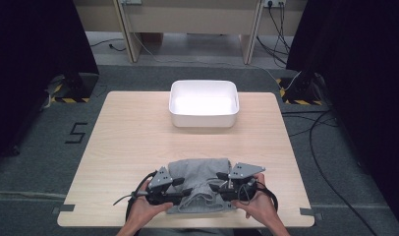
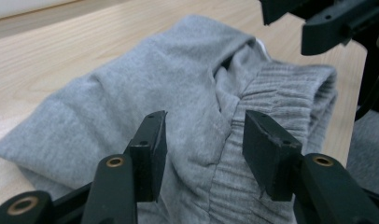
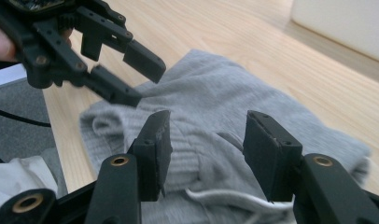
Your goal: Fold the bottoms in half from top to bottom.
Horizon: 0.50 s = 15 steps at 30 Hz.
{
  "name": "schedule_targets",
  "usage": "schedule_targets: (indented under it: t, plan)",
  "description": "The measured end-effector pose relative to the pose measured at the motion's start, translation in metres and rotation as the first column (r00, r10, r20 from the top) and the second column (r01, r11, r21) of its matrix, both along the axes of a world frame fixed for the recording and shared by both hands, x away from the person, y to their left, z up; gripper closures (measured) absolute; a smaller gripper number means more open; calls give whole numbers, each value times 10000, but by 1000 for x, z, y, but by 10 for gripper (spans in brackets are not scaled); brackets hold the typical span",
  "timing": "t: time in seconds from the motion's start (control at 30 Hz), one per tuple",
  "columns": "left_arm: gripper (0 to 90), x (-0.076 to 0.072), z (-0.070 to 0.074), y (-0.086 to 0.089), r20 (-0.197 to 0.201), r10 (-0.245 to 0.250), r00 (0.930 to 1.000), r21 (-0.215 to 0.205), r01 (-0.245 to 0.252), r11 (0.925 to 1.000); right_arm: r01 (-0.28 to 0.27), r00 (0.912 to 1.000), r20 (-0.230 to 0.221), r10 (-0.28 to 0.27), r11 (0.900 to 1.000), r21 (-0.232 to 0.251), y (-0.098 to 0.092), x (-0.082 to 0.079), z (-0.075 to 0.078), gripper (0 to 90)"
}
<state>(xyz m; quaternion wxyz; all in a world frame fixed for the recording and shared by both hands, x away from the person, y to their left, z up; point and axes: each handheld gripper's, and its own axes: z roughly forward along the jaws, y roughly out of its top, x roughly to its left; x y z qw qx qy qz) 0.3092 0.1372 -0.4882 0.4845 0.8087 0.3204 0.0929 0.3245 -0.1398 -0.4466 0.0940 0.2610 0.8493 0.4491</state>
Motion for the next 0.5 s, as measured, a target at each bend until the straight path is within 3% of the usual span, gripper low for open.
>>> schedule_targets:
  t: [0.17,0.33,0.5]
  plan:
    - [484,-6,-9,-3,128,22,9999,526,-29,9986,-333,9993,-168,324,9979,-552,10,-7,-12,514]
    - [477,-10,-13,-7,280,-29,9996,947,2,9955,-331,9990,-342,301,9952,-923,9,-11,-22,519]
    - [475,-13,-18,-9,298,-85,9995,1213,48,9926,-353,9988,-403,289,9853,-1670,9,-16,-33,531]
